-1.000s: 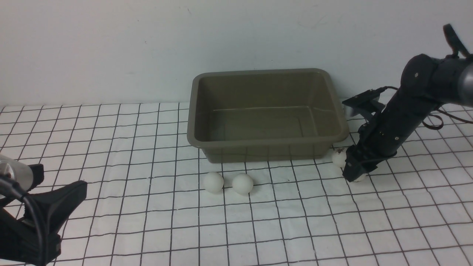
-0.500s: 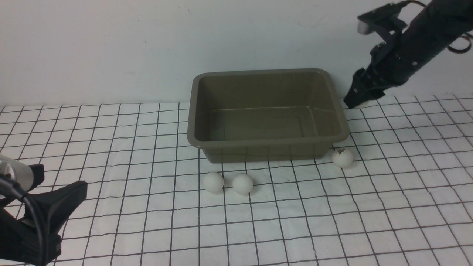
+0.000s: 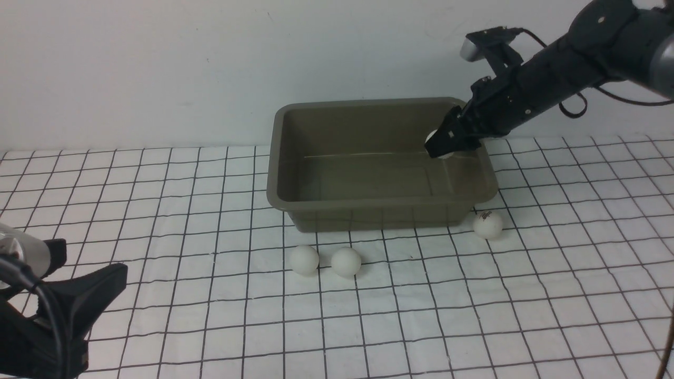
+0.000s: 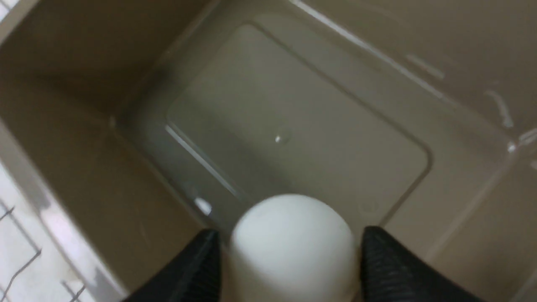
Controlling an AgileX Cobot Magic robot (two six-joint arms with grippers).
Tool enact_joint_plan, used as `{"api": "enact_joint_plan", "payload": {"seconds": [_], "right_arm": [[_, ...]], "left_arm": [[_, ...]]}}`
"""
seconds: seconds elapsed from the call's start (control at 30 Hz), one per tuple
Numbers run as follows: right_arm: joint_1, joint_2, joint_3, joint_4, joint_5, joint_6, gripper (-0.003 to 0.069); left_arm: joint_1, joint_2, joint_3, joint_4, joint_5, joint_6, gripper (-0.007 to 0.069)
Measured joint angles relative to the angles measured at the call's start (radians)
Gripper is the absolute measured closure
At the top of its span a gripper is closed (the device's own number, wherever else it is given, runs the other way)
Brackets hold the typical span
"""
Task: Put the table tennis balls into the box on the white checkered tablecloth.
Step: 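Release the ping pong ball into the bin and lift the gripper away, then reach for and grasp a ping pong ball on the table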
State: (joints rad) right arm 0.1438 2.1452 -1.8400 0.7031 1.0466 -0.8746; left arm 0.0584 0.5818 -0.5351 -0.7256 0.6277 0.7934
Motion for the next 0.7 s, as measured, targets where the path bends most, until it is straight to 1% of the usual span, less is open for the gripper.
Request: {"api": "enact_joint_plan", "payload": {"seconds": [0.07,0.13,0.3,0.53,0.7], "right_arm": [[0.000,0.000,-0.010,0.006,-0.006,-0.005,0.0160],[-0.006,-0.006,-0.031,0.005,-0.005,-0.005,0.0138],[-0.059,-0.075,-0.083,-0.049,0.035,-0.006,0.0145],[-0.162,-0.165,-0.098,-0.134,0.102,-0.014,0.0154],[-0.249,-0.200,-0.098,-0.158,0.186,-0.085,0.0155]], "left_arm": [[0.000,0.000,0.000,0.000,0.000,0.000,0.0157],[0.000,0.000,0.000,0.000,0.000,0.000,0.0157],[0.000,0.000,0.000,0.000,0.001,0.000,0.0157],[0.000,0.000,0.000,0.000,0.001,0.000,0.0157],[0.000,0.001,0.000,0.000,0.001,0.000,0.0157]]}}
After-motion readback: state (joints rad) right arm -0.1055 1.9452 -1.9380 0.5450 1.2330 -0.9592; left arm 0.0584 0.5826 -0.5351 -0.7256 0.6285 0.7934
